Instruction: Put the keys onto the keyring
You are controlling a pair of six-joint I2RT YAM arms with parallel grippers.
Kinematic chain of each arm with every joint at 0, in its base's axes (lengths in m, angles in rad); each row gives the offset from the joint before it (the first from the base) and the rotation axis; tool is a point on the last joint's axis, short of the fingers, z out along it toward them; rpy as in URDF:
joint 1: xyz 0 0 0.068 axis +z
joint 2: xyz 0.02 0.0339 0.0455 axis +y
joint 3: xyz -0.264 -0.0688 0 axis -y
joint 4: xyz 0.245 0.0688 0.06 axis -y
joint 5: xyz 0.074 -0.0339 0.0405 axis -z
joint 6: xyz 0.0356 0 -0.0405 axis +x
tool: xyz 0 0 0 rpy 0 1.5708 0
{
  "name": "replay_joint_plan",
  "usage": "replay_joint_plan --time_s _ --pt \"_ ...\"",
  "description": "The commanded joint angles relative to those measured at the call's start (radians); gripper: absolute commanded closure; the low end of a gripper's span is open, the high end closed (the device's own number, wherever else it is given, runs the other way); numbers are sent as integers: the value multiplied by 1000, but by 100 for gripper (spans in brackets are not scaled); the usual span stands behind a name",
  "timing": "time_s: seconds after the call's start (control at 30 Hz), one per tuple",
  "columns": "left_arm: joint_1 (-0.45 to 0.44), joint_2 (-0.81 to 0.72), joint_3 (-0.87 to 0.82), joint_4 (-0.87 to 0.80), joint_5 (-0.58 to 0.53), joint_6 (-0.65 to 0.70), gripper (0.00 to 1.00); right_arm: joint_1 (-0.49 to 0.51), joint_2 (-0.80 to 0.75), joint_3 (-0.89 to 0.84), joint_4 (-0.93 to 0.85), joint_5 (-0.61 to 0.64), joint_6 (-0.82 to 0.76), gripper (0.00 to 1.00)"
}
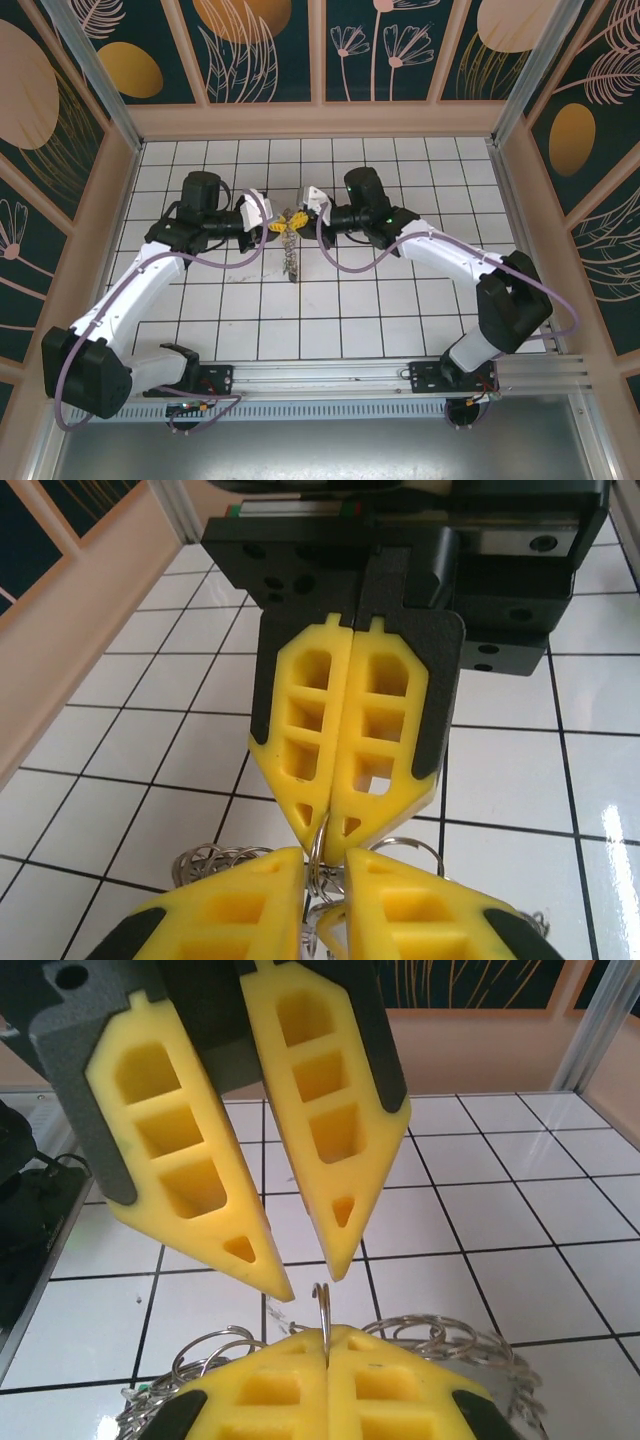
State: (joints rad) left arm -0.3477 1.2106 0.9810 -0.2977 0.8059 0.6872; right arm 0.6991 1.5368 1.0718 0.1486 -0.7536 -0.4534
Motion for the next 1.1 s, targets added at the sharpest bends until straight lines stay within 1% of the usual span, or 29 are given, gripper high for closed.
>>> replay_joint_plan --time_s 0.0,0.13,0.27,0.33,0.4,0.5,0.6,0.8,0.87,1.0,1.07 --pt "7 0 -27 28 39 -9 81 -7 -56 -13 123 -49 47 100" --pt "9 10 -31 17 61 -5 78 -13 -71 -32 153 -48 58 100" --pt "19 -3 -64 21 80 5 75 -20 -79 -36 148 -51 54 100" --pt "24 -19 -86 32 79 4 72 -22 -83 -36 138 -55 47 100" --pt "25 -39 -121 70 64 -9 72 -24 -89 -37 131 -60 42 100" --pt "25 -54 -182 171 35 -59 67 -24 -92 -40 134 -71 37 100" --pt "25 -56 -217 245 17 -94 66 -24 -92 -39 138 -78 38 100" --pt "25 -54 -246 323 46 -114 63 -25 -86 -30 135 -87 36 100" --pt "24 -50 -256 347 59 -121 60 -24 -86 -29 137 -88 36 100" --pt "24 -24 -267 387 67 -148 59 -24 -84 -26 137 -95 35 100" --pt "24 -13 -268 392 77 -141 58 -24 -82 -20 131 -98 33 100"
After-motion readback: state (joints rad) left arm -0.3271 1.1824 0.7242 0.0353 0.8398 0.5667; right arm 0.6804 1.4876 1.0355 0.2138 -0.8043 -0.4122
